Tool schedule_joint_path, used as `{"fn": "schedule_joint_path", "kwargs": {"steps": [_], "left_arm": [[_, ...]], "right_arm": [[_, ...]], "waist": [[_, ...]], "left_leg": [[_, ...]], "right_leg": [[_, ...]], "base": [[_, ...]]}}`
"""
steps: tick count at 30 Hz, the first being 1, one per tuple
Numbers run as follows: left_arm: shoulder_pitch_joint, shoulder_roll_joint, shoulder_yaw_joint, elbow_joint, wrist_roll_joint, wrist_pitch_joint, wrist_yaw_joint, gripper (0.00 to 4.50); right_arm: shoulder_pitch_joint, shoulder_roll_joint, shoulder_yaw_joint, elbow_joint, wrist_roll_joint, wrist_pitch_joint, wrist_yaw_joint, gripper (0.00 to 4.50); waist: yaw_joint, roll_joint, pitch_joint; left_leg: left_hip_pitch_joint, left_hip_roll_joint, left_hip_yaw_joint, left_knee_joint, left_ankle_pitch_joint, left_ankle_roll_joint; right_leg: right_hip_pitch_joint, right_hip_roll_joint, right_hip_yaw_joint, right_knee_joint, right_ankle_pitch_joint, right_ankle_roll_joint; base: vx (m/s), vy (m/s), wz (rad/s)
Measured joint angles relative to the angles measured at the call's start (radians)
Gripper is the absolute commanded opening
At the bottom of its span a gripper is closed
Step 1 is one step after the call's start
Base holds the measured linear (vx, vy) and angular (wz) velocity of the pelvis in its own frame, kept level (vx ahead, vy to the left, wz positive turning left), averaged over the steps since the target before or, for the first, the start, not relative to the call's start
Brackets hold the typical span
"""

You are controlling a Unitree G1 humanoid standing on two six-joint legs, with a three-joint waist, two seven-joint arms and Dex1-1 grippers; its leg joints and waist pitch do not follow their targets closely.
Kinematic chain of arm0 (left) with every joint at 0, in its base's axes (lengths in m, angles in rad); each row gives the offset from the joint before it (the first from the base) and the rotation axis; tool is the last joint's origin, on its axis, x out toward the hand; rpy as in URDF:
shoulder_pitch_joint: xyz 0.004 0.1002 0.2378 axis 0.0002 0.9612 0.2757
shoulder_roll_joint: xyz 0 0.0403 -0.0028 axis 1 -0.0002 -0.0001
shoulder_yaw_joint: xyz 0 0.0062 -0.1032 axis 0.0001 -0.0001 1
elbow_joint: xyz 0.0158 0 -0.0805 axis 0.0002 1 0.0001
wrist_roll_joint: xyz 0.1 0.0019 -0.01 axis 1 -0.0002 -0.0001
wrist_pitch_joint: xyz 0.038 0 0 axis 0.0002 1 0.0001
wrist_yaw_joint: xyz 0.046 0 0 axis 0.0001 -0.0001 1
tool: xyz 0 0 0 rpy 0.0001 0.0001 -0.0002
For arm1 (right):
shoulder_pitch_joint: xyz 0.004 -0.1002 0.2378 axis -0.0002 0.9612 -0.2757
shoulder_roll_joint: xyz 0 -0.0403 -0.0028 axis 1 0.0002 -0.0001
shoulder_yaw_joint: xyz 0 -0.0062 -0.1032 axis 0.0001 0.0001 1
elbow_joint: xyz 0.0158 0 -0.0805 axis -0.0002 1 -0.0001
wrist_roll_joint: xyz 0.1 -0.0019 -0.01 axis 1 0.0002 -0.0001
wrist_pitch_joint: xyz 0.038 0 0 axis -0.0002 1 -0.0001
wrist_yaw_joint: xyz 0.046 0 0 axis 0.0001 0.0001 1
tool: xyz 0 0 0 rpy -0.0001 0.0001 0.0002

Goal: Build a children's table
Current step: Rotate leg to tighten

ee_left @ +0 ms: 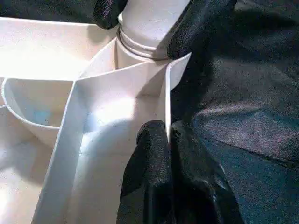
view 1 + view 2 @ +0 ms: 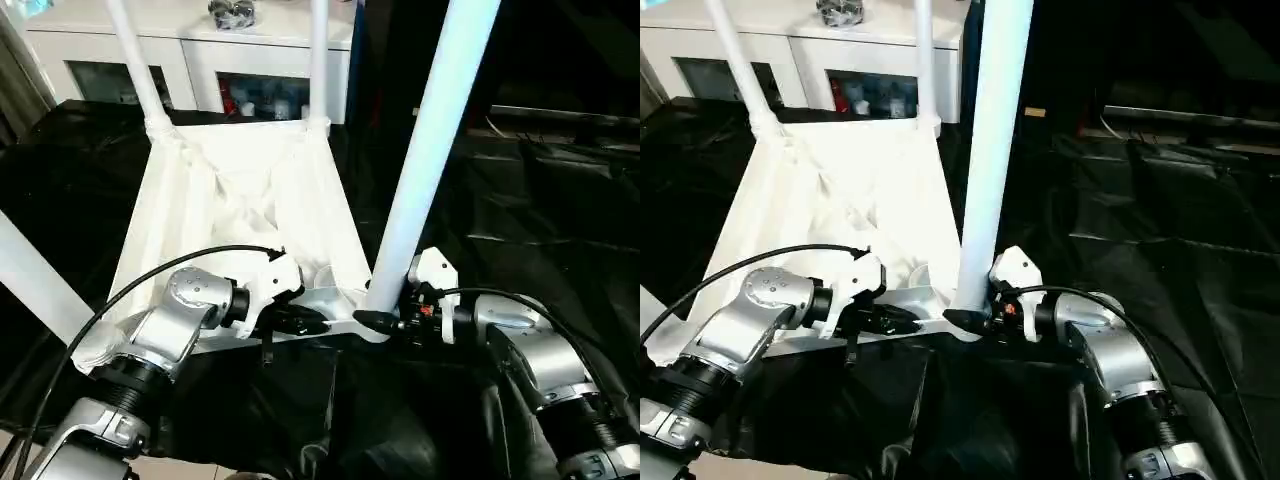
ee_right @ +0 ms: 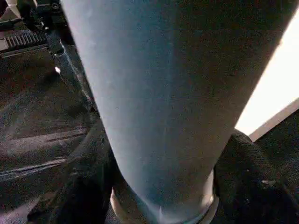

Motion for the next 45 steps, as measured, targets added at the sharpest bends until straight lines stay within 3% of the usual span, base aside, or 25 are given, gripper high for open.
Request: {"fn": "schedule_joint_path", "kwargs": {"steps": [8,12,15,19,22,26,27,29,33,36,41,45], "left_arm": [[0.007,-0.004,-0.005,0.0,0.0,-0.004,0.009,0.0],[0.007,-0.04,-0.003,0.0,0.023,0.007,0.08,0.0],[-0.001,-0.086,0.009,0.014,0.051,0.031,0.175,0.0],[-0.061,-0.224,0.03,0.09,0.103,0.105,0.401,0.0],[-0.075,-0.278,0.026,0.105,0.113,0.135,0.489,0.0],[-0.077,-0.283,0.018,0.106,0.13,0.13,0.501,0.0],[-0.077,-0.283,0.017,0.106,0.134,0.126,0.5,0.0],[-0.077,-0.28,0.016,0.105,0.142,0.118,0.493,0.0],[-0.077,-0.275,0.016,0.105,0.146,0.11,0.482,0.0],[-0.069,-0.228,0.009,0.091,0.132,0.081,0.421,0.0],[-0.049,-0.181,0.004,0.066,0.1,0.05,0.332,0.0],[-0.033,-0.125,0.007,0.039,0.069,0.027,0.245,0.0]], "right_arm": [[0.021,0.003,0.002,-0.011,0.004,0.002,0.002,2.5],[0.029,0.043,-0.032,0.002,0.002,0.012,-0.084,2.5],[0.014,0.102,-0.071,0.051,-0.012,0.005,-0.207,2.5],[-0.067,0.224,-0.156,0.176,-0.055,-0.001,-0.513,2.49],[-0.089,0.26,-0.179,0.203,-0.066,0.001,-0.637,2.49],[-0.09,0.285,-0.183,0.206,-0.087,-0.015,-0.684,2.49],[-0.09,0.287,-0.183,0.209,-0.091,-0.023,-0.685,2.49],[-0.09,0.287,-0.183,0.209,-0.089,-0.025,-0.681,3.05],[-0.087,0.29,-0.183,0.21,-0.089,-0.037,-0.667,3.29],[-0.083,0.259,-0.158,0.199,-0.089,-0.04,-0.573,3.71],[-0.083,0.204,-0.112,0.177,-0.079,-0.059,-0.45,3.71],[-0.074,0.134,-0.075,0.135,-0.056,-0.063,-0.306,3.71]], "waist": [[0.003,-0.002,-0.001],[-0.001,-0.003,-0.002],[-0.012,-0.005,-0.003],[-0.032,-0.005,-0.002],[-0.034,-0.005,-0.003],[-0.033,-0.004,-0.003],[-0.034,-0.004,-0.003],[-0.035,-0.004,-0.003],[-0.036,-0.004,-0.003],[-0.043,-0.004,-0.003],[-0.043,-0.004,-0.002],[-0.031,-0.004,-0.002]], "left_leg": [[0.0,0.0,0.0,0.0,0.0,0.0],[0.002,0.0,0.001,0.0,0.0,0.0],[0.005,0.0,0.0,0.0,0.0,0.0],[0.004,0.0,0.0,0.001,0.001,-0.001],[0.004,0.0,-0.001,0.001,0.001,-0.001],[0.004,0.0,-0.002,-0.001,0.001,-0.001],[0.004,0.0,-0.002,-0.001,0.001,-0.001],[0.004,0.0,-0.002,0.0,0.001,-0.001],[0.004,0.0,-0.002,-0.001,0.001,-0.002],[0.004,0.0,-0.002,-0.001,0.001,-0.002],[0.003,0.0,-0.002,-0.002,0.001,-0.002],[0.002,0.0,-0.002,-0.002,0.001,-0.001]], "right_leg": [[0.001,0.0,0.0,0.0,0.0,0.0],[0.004,0.0,0.001,0.0,0.0,0.0],[0.005,0.0,0.001,0.001,-0.003,0.005],[0.003,0.0,0.001,0.0,-0.004,0.006],[0.003,0.0,-0.001,-0.003,-0.004,0.006],[0.003,0.0,-0.001,-0.003,-0.003,0.006],[0.003,0.0,-0.001,-0.003,-0.003,0.006],[0.003,0.0,-0.001,-0.003,-0.003,0.006],[0.003,0.0,-0.001,-0.003,-0.003,0.006],[0.001,0.0,-0.002,-0.002,-0.002,0.005],[0.001,0.0,-0.002,-0.002,0.003,-0.001],[0.0,0.0,-0.001,-0.002,0.003,-0.001]], "base": [[0.0,0.0,0.0],[0.0,0.0,0.0],[0.0,0.0,0.0],[0.0,0.0,0.0],[0.0,0.0,0.0],[0.0,0.0,0.0],[0.0,0.0,0.0],[0.0,0.0,0.0],[0.0,0.0,0.0],[0.0,0.0,0.0],[0.0,0.0,0.0],[0.0,0.0,0.0]]}}
